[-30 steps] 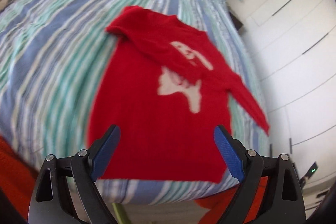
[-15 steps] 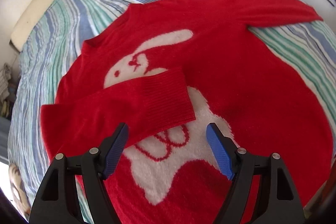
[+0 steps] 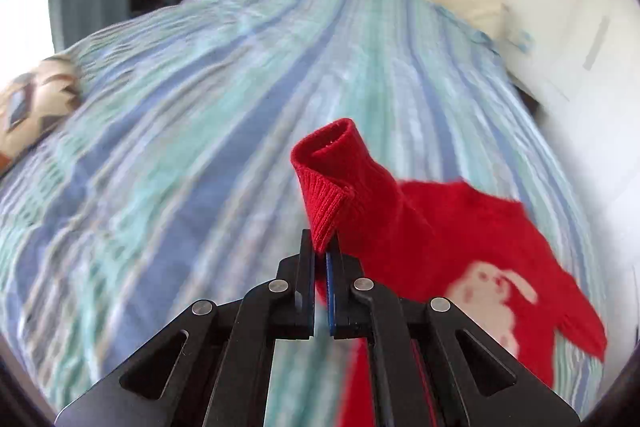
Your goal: Fold small clothes
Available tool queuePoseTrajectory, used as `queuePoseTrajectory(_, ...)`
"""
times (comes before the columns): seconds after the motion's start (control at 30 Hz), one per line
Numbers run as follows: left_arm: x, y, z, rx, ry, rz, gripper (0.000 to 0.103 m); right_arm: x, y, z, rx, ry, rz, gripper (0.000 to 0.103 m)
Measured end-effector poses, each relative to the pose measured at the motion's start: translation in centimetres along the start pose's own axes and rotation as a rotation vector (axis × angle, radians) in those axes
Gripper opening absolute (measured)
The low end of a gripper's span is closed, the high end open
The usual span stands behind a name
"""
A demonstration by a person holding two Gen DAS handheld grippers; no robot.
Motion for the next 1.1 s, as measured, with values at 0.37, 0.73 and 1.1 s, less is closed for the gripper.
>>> queuePoseTrajectory(0.37,6.0,-16.0,0.5,-0.287,-0.077,-0.244,0.003,0.5,-1.4,0.2,-0.045,-0.026,0.025,0.078)
queuePoseTrajectory(0.73,8.5,-18.9,3.8,-0.355,-0.112,-0.228,0.002,1.2,-1.9,0.3,-0.068,-0.052,0.062,0.078)
queuePoseTrajectory(1.1,9.7,-19.7,4.6,-0.384,-0.121,-0.214,0.002,1.0,-1.7,0.3,-0.06,-0.048,0.069,0.078)
Point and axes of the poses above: each gripper's, at about its wrist camera, not at the fingertips, and x roughly the way its jaws point, y to its right, z to its underside, the point moved 3 cm from there along x, roughly the way its jaws point, and after that the axes turned 13 degrees about -y, right-handed, at the moved point
